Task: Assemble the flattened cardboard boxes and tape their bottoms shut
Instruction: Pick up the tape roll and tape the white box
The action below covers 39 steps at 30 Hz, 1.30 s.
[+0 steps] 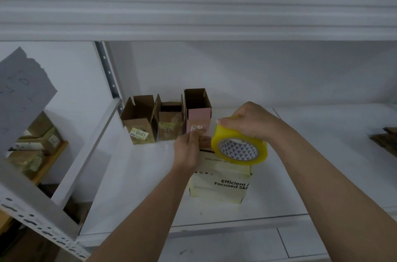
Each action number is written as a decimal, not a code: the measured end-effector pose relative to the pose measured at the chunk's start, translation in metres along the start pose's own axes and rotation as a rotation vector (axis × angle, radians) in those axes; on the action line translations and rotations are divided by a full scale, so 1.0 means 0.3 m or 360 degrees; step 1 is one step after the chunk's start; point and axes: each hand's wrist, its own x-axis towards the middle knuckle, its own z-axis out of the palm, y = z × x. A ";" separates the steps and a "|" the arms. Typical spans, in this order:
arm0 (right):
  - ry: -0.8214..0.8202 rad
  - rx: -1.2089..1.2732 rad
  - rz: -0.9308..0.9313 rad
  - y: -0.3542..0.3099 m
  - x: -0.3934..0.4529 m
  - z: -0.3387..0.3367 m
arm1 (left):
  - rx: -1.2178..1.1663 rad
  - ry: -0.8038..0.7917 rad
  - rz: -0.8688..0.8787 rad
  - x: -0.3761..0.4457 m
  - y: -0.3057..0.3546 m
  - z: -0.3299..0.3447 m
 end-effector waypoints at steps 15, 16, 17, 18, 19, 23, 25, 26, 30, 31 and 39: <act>0.0073 -0.0130 -0.0032 0.002 0.015 0.008 | -0.0140 0.0244 -0.0055 -0.019 0.013 0.002; 0.0086 -0.0038 -0.0048 0.011 0.012 0.004 | -0.0128 0.0245 -0.0048 -0.018 0.009 0.003; 0.0087 0.0070 -0.0048 0.017 0.008 -0.005 | -0.0133 0.0242 -0.0046 -0.020 0.009 0.004; 0.0078 0.0160 -0.0042 0.023 0.001 -0.017 | -0.0142 0.0243 -0.0049 -0.016 0.003 0.005; 0.0054 0.0224 -0.0034 0.028 -0.005 -0.025 | -0.0143 0.0253 -0.0055 -0.013 0.000 0.006; -0.0045 0.0458 0.0040 0.051 -0.038 -0.007 | -0.0167 0.0282 -0.0064 0.002 -0.018 0.004; 0.0035 0.0512 0.0049 0.065 -0.042 0.006 | -0.0228 0.0223 -0.0072 0.002 -0.015 0.003; 0.0065 0.0512 0.0059 0.070 -0.043 0.008 | -0.0267 0.0184 -0.0083 0.003 -0.015 0.001; 0.0128 0.0525 0.0066 0.069 -0.034 0.017 | -0.0472 0.0025 -0.0099 0.014 -0.013 -0.022; 0.0143 0.0508 0.0054 0.063 -0.032 0.023 | -0.0496 -0.0008 -0.0057 0.019 -0.015 -0.033; 0.0215 0.0376 0.0077 0.034 -0.026 0.035 | -0.0002 0.0003 0.0194 0.039 -0.039 -0.159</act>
